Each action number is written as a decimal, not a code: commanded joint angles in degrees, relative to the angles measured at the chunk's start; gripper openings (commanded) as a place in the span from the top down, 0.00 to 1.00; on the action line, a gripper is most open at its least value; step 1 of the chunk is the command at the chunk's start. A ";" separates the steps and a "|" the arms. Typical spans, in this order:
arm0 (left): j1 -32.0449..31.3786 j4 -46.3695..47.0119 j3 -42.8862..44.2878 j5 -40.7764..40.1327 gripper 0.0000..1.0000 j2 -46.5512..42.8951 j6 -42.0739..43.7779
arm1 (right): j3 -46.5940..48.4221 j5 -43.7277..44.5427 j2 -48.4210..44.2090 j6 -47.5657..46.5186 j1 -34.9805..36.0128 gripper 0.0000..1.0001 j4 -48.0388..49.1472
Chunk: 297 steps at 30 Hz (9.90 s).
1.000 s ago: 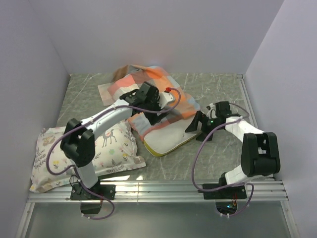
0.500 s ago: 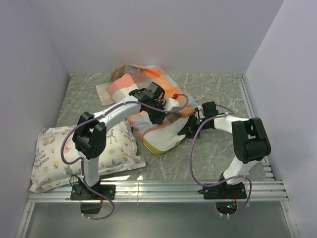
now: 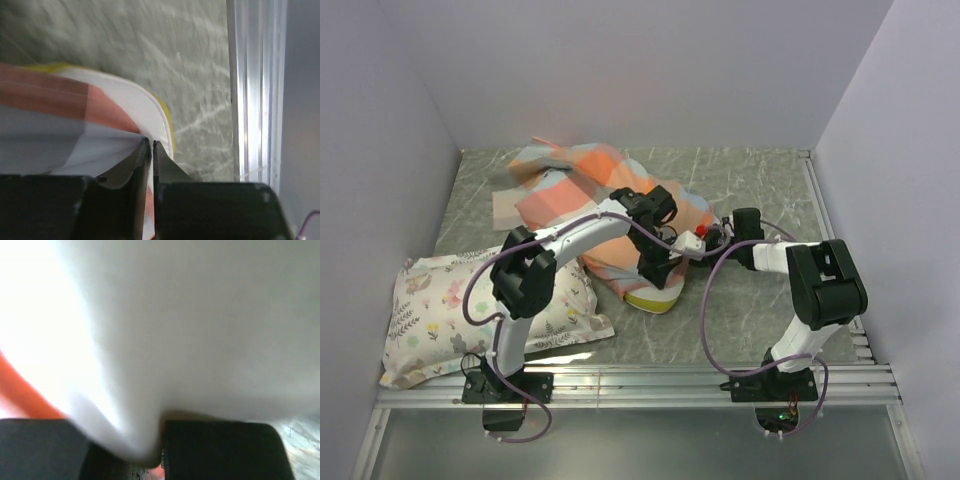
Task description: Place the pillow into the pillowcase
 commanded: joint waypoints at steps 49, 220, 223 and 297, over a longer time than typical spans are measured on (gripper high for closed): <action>43.03 29.65 -43.47 0.51 0.30 -53.98 -39.52 | 13.98 44.38 -16.52 -94.82 44.02 1.00 -20.79; -3.56 34.14 -9.79 -22.17 0.38 -10.99 -13.51 | -5.68 7.46 -19.27 -25.71 -21.47 0.46 -27.93; -3.56 33.78 -11.99 -22.95 0.36 -14.95 -12.98 | -7.87 7.46 -20.59 -24.13 -20.95 0.46 -25.73; 4.71 8.56 -1.62 -0.37 0.31 -5.00 1.70 | 17.14 4.72 -18.68 -67.66 -17.95 0.44 -63.92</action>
